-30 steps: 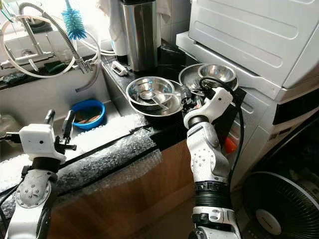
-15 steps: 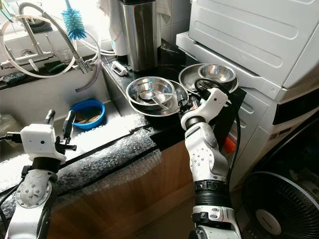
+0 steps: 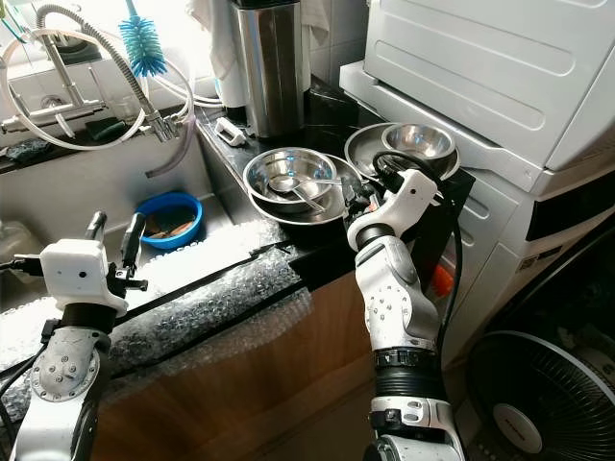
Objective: Kitchen organization
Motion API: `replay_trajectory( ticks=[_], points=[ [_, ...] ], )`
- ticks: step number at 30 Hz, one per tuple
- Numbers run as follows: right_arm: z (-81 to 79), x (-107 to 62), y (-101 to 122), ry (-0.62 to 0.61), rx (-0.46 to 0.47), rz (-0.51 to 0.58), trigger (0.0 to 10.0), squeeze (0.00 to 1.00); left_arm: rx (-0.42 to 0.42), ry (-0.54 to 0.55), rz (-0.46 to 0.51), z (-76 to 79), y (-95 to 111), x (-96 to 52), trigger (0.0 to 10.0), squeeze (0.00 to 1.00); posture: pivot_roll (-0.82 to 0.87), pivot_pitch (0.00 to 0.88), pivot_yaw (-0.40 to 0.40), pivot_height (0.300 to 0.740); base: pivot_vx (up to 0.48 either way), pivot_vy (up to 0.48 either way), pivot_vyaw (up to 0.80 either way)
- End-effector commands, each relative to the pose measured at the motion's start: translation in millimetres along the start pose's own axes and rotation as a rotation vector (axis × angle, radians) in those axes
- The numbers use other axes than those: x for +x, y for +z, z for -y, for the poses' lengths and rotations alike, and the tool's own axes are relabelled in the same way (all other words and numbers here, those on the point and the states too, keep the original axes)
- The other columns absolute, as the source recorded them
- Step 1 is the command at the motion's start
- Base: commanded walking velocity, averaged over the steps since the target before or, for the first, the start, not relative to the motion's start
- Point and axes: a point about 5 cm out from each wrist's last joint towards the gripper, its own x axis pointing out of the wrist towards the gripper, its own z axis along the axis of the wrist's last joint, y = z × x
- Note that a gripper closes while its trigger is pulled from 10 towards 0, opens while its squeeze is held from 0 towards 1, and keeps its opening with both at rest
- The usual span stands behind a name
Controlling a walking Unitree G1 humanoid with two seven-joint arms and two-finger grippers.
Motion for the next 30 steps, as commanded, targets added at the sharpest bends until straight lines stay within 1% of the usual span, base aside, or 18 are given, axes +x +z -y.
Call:
replay_trajectory(
  ticks=[1,5,6,8,9,10,11,12,14,16,17,18,20,25,26,28,29,30],
  points=[
    [-9.0,3.6,1.2,0.026,-0.014,-0.003,10.0,0.00,0.001,0.003,0.011,-0.5,3.1,-0.5,10.0,0.00,-0.11,0.000,0.050,0.740,0.000,0.000,0.00],
    [-10.9,3.7,1.4,0.035,-0.011,0.004,10.0,0.00,0.001,0.003,0.010,-0.6,3.2,-0.6,10.0,0.00,-0.11,0.000,0.050,0.740,0.000,0.000,0.00],
    [-11.9,3.6,1.8,0.042,-0.009,0.009,9.4,0.00,0.002,0.003,0.010,-0.6,3.2,-0.6,10.0,0.00,-0.11,0.000,0.049,0.740,0.000,0.000,0.00],
    [-13.6,3.7,4.0,0.050,-0.002,0.027,6.4,0.00,0.002,0.004,0.011,-0.9,3.2,-0.4,10.0,0.00,-0.11,0.000,0.050,0.740,0.000,0.000,0.00],
    [-14.3,3.8,5.1,0.056,-0.003,0.034,5.5,0.00,0.002,0.004,0.011,-0.8,3.2,-0.4,10.0,0.00,-0.11,0.000,0.050,0.740,0.000,0.000,0.00],
    [-14.6,3.8,5.4,0.058,-0.006,0.036,5.5,0.00,0.003,0.004,0.011,-0.7,3.1,-0.4,10.0,0.00,-0.11,0.000,0.050,0.740,0.000,0.000,0.00],
    [-14.7,4.0,5.5,0.059,-0.007,0.037,3.8,0.00,0.002,0.004,0.011,-0.8,3.1,-0.2,10.0,0.00,-0.11,0.000,0.050,0.740,0.000,0.000,0.00],
    [-14.7,4.0,5.5,0.059,-0.007,0.037,3.8,0.00,0.002,0.004,0.011,-0.8,3.1,-0.2,10.0,0.00,-0.11,0.000,0.050,0.740,0.000,0.000,0.00],
    [-14.5,4.1,5.2,0.059,-0.005,0.037,3.0,0.00,0.002,0.003,0.010,-0.6,2.9,-0.1,10.0,0.00,-0.11,0.000,0.049,0.740,0.000,0.000,0.00],
    [-14.4,4.1,4.6,0.057,-0.005,0.035,3.0,0.00,0.002,0.002,0.010,-0.5,2.8,-0.2,10.0,0.00,-0.11,0.000,0.049,0.740,0.000,0.000,0.00],
    [-14.2,4.1,4.4,0.056,-0.006,0.034,4.0,0.00,0.001,0.002,0.009,-0.4,2.8,-0.2,10.0,0.00,-0.11,0.000,0.049,0.740,0.000,0.000,0.00],
    [-13.9,4.2,4.0,0.054,-0.008,0.033,9.6,0.00,0.000,0.000,0.008,-0.2,2.7,-0.4,10.0,0.00,-0.11,0.000,0.050,0.740,0.000,0.000,0.00],
    [-12.6,4.4,3.0,0.045,-0.010,0.028,10.0,0.00,-0.001,-0.001,0.006,0.1,2.3,-0.9,10.0,0.00,-0.11,0.000,0.049,0.740,0.000,0.000,0.00],
    [-12.3,4.6,2.6,0.042,-0.009,0.026,10.0,0.00,0.000,-0.001,0.005,-0.1,2.1,-1.0,10.0,0.00,-0.11,0.000,0.050,0.740,0.000,0.000,0.00],
    [-12.4,4.7,2.5,0.042,-0.009,0.026,7.2,0.00,0.000,-0.001,0.005,-0.2,2.1,-1.1,10.0,0.00,-0.11,0.000,0.050,0.740,0.000,0.000,0.00],
    [-12.5,4.7,2.5,0.043,-0.007,0.027,7.2,0.00,0.001,-0.001,0.004,-0.3,2.0,-1.2,10.0,0.00,-0.11,0.000,0.050,0.740,0.000,0.000,0.00],
    [-12.6,4.7,2.5,0.044,-0.007,0.027,0.0,0.00,0.001,-0.001,0.004,-0.4,2.0,-1.2,10.0,0.00,-0.11,0.000,0.050,0.740,0.000,0.000,0.00],
    [-12.6,4.7,2.4,0.045,-0.006,0.028,0.0,0.00,0.002,-0.002,0.004,-0.4,1.9,-1.2,10.0,0.00,-0.11,0.000,0.050,0.740,0.000,0.000,0.00]
  ],
)
